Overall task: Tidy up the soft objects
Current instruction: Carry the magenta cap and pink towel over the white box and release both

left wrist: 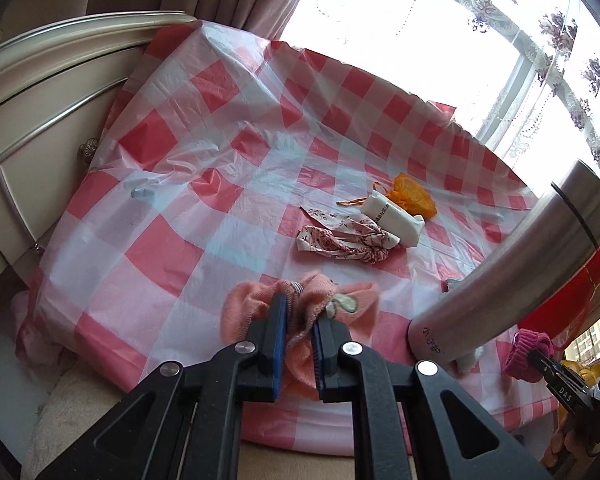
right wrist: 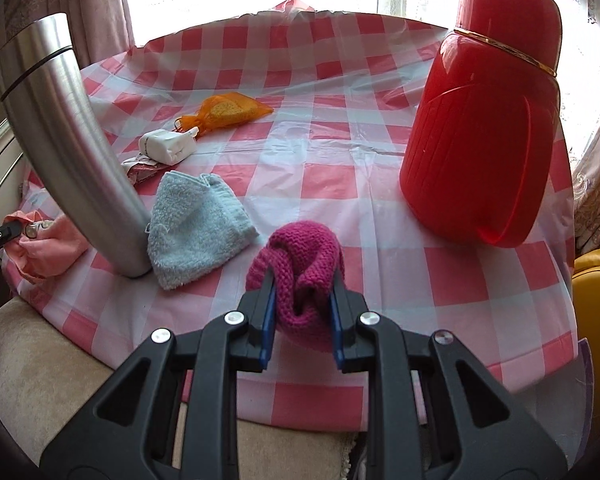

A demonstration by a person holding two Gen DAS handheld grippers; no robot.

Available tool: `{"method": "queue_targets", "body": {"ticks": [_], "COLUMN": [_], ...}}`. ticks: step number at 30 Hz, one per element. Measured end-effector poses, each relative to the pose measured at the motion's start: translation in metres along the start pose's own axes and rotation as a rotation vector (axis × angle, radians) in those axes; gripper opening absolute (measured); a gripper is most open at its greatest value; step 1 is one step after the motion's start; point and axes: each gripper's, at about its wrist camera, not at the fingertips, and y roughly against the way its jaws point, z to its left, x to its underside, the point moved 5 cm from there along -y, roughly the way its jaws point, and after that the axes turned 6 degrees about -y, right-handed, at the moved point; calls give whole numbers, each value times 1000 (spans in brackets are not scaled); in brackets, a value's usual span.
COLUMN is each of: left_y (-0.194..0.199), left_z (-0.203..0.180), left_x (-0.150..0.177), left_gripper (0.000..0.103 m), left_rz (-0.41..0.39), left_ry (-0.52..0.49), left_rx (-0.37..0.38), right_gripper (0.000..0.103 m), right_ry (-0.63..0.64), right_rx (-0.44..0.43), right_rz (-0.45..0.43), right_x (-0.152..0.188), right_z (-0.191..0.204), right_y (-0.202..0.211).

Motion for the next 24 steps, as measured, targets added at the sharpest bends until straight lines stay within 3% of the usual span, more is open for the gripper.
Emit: {"method": "queue_targets", "body": {"ticks": [11,24], "left_y": [37,72], "left_z": [-20,-90], "left_x": [15,36], "left_gripper": [11,11], "left_rz": [-24,-45], "left_ry": [-38,-149], "left_rx": [36,155], "right_gripper": [26,26], "right_ry": [3,-50], "right_rx": [-4,27], "right_rz": [7,-31], "right_x": [25,39], "right_z": [-11,-54], "right_y": [28,69]}}
